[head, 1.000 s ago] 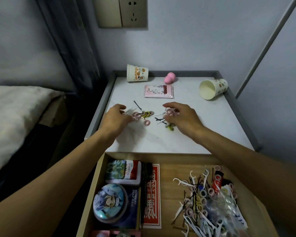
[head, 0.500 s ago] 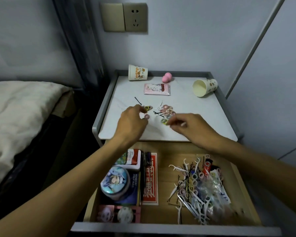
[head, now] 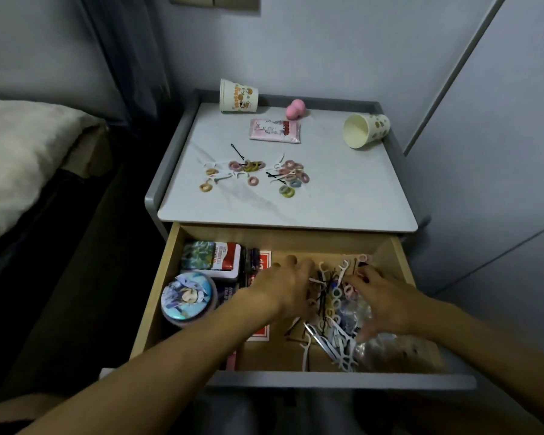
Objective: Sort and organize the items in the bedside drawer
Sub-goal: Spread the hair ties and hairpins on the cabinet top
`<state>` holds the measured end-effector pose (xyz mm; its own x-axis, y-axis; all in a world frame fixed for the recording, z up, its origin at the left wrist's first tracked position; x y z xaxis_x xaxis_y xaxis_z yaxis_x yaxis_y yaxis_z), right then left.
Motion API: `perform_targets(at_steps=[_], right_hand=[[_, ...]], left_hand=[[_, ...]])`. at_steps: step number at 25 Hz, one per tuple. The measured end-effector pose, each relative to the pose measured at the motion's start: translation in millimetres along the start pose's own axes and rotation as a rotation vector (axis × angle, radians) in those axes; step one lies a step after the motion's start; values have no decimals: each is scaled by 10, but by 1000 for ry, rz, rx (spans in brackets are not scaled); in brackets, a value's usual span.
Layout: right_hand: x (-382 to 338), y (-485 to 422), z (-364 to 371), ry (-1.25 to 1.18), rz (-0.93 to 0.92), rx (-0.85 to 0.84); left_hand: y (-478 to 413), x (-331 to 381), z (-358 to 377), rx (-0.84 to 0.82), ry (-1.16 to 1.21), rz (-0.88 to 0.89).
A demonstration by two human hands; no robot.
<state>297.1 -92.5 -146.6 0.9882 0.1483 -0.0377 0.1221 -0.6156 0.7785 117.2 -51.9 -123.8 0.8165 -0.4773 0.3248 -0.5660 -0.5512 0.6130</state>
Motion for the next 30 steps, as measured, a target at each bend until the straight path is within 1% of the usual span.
perform_targets(at_steps=[2,3,5,8,10,13,16,18,22,25,28,30], right_hand=[[-41,-80,68,-37,26,14],[-64,-110,101,-57,27,33],[-113,-142,128,-96,5,96],[-85,-185,154,-179,-15,159],[-34,-204,118,-277,-11,188],[24,-251,104,-431,45,185],[18,-323,136,-377,110,189],[25,-346,116,-379,120,202],[43,-392,89,-483,101,169],[31,-401,71,-571,84,217],[30,-357,59,-636,140,241],[30,-337,52,-653,171,228]], left_hand=[[-167,-15,189,-100,-58,-46],[-231,-4,271,-121,-111,-52],[-301,49,371,-109,-214,-49],[-397,165,453,-89,-258,-25],[-442,181,473,-52,-234,-2],[-455,116,467,41,-126,58],[-449,77,430,98,-109,106],[-454,56,419,107,-53,138],[-513,16,478,86,29,187],[-534,9,467,136,4,219],[-517,5,474,186,-23,227],[-509,7,496,180,6,212]])
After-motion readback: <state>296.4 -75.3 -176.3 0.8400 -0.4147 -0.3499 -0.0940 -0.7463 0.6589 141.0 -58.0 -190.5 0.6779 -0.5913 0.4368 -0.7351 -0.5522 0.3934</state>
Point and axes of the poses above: each hand's wrist, its own y-axis away from the middle knuckle, its own z-axis out of the palm, x = y × z, the point moved 5 cm from there along -y, towards the middle knuckle, and after that the axes turned 15 degrees about -x, right-handed, at the moved point
